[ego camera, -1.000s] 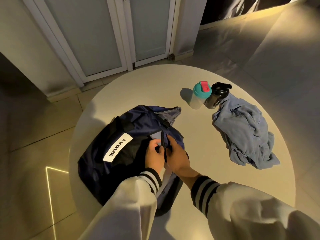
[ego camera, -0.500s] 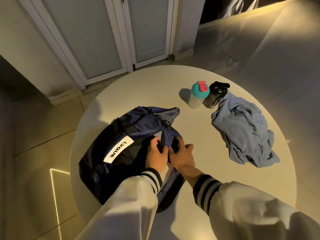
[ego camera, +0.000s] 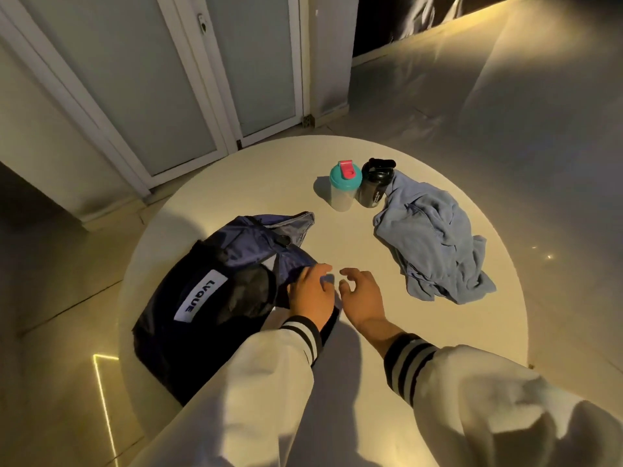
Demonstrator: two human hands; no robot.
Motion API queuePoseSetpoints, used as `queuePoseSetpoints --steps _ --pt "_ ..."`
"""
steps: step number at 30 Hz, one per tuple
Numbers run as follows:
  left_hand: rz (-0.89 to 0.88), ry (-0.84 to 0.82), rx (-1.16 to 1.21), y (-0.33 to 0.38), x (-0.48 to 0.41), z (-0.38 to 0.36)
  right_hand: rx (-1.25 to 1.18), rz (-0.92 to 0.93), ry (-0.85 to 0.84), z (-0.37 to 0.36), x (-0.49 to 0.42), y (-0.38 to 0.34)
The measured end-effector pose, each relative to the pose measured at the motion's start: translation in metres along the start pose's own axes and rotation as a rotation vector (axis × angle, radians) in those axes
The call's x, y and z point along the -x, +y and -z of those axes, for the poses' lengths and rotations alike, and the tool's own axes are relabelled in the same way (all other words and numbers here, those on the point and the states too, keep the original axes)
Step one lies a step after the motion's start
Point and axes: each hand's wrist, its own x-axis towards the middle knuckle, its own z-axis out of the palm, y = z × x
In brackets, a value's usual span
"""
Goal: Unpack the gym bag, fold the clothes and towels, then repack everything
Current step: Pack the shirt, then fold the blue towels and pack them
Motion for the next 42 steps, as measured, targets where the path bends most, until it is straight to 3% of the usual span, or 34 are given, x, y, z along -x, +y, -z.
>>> queuePoseSetpoints --steps 3,7,12,18,21,24,27,29,31,33,35,38,42 --pt "0.062 -0.22 0.148 0.025 0.003 -0.036 -0.011 -0.034 0.041 0.034 -0.007 0.031" --pt "0.062 -0.381 0.198 0.045 0.001 -0.092 -0.022 -0.105 0.077 0.074 -0.018 0.087" --pt "0.113 -0.381 0.225 0.069 -0.001 -0.152 0.115 -0.096 0.186 0.11 -0.041 0.148" --pt "0.064 -0.331 0.164 0.083 -0.003 -0.204 0.37 -0.111 -0.084 0.139 -0.082 0.188" --pt "0.032 -0.334 0.086 0.084 -0.004 -0.213 0.309 -0.111 -0.124 0.141 -0.086 0.19" --pt "0.034 -0.262 0.087 0.083 0.0 -0.221 0.211 0.033 0.012 0.147 -0.076 0.196" --pt "0.225 -0.16 0.478 0.097 0.01 -0.225 -0.121 0.203 0.09 0.16 -0.057 0.191" --pt "0.337 -0.129 0.789 0.112 0.017 -0.227 -0.374 0.131 -0.02 0.173 -0.042 0.175" --pt "0.408 -0.108 0.924 0.118 0.024 -0.223 -0.614 -0.018 -0.17 0.182 -0.032 0.16" --pt "0.374 -0.038 0.892 0.119 0.031 -0.213 -0.663 -0.085 -0.241 0.185 -0.024 0.155" --pt "0.317 0.102 0.794 0.106 0.031 -0.204 -0.527 -0.049 -0.252 0.183 -0.019 0.158" --pt "0.358 0.25 0.62 0.078 0.042 -0.181 -0.422 -0.011 -0.156 0.17 -0.007 0.161" --pt "0.447 0.311 0.468 0.033 0.088 -0.146 -0.349 0.064 -0.119 0.143 0.016 0.164"
